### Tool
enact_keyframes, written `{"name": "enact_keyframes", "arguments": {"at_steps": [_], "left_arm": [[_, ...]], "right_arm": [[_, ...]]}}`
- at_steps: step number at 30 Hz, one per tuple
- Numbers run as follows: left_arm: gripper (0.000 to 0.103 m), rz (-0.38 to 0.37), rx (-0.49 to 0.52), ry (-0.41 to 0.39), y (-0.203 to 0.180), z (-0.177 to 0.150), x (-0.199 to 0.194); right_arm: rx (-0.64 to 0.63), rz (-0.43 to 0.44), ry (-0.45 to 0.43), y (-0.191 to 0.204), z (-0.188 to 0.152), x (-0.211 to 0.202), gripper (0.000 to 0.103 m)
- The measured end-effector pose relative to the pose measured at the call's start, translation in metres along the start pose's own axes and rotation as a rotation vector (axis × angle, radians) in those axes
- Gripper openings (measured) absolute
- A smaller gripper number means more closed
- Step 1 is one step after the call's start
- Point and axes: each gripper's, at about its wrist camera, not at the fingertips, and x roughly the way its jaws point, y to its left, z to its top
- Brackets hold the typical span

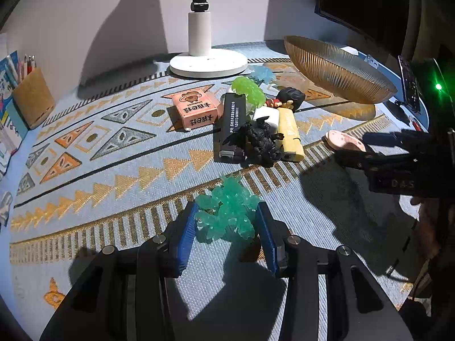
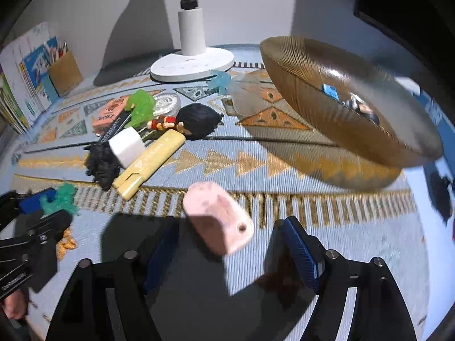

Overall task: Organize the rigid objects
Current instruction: 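Grasp the green toy with left tool while right tool grasps pink eraser, then carry green toy and pink eraser into the amber bowl and release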

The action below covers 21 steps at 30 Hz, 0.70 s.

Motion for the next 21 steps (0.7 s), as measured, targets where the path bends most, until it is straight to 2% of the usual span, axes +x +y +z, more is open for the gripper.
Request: {"name": "enact_keyframes", "arguments": {"at_steps": [2,4,6,7,9,13,18,21], "left_arm": [[0.039,0.000,0.000,0.000,0.001,0.000,0.000],[0.039,-0.001,-0.002,0.001,0.001,0.000,0.000],[0.039,-0.003,0.000,0.002,0.000,0.000,0.001],[0.039,-0.002,0.003,0.002,0.000,0.000,0.000],[0.039,0.006,0.008,0.000,-0.002,0.000,0.000],[0.038,0.018,0.003,-0.008,-0.001,0.001,-0.003],[0.038,-0.007,-0.025,-0.036,0.000,0.005,-0.015],[0.038,-0.009,-0.006,-0.069,-0.007,0.016,-0.029]], "right_arm": [[-0.003,0.013,0.002,-0.001,0.002,0.000,0.070],[-0.017,0.027,-0.009,0.002,-0.001,-0.003,0.054],[-0.042,0.030,-0.019,0.008,-0.003,-0.006,0.044],[-0.050,0.029,-0.021,0.010,-0.004,-0.008,0.042],[-0.056,0.011,-0.026,0.016,-0.005,-0.009,0.042],[-0.049,0.030,-0.048,0.022,-0.006,-0.019,0.042],[-0.059,-0.033,-0.131,0.022,0.002,-0.053,0.042],[-0.037,-0.043,-0.171,0.015,0.007,-0.071,0.042]]}}
